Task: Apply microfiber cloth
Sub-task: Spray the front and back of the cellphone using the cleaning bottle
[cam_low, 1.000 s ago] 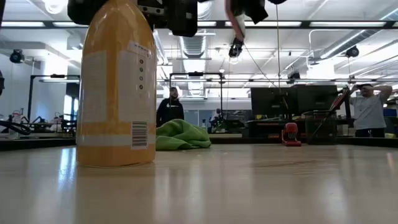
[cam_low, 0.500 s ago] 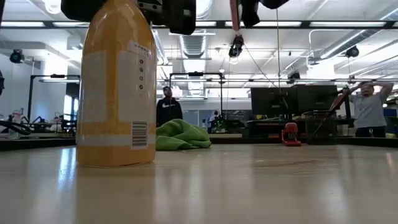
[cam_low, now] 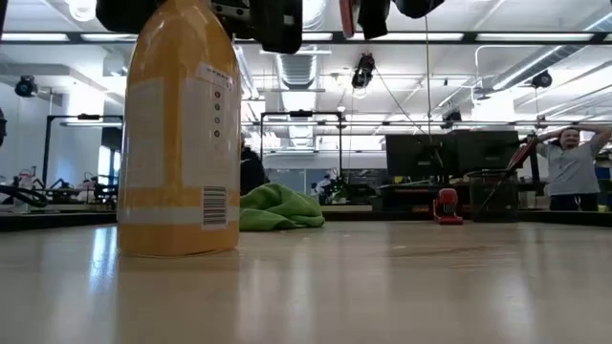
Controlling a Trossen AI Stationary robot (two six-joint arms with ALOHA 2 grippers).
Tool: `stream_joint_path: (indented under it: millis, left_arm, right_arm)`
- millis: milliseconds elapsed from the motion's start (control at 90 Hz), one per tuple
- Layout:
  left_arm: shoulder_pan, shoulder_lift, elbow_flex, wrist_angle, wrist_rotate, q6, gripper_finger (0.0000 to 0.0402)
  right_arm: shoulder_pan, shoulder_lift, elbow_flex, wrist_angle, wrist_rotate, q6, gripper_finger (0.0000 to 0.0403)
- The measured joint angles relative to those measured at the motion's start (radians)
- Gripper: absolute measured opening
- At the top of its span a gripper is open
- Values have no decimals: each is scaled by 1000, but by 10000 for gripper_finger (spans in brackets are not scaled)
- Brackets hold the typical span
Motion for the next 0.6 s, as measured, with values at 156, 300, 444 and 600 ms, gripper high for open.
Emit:
stream_joint_path:
  millis: [156, 300, 444, 600]
  left_arm:
    - [0, 0, 0, 8, 0, 1, 349]
    - [0, -2, -2, 9, 5, -3, 349]
    - [0, -8, -2, 10, 8, -7, 349]
    - [0, -8, -3, 10, 8, -6, 349]
  right_arm:
    - [-4, 51, 39, 1, -4, 5, 14]
    - [5, 83, 67, -9, 4, 21, 14]
    - [5, 76, 74, -5, 2, 26, 14]
    - [5, 78, 73, -7, 2, 29, 14]
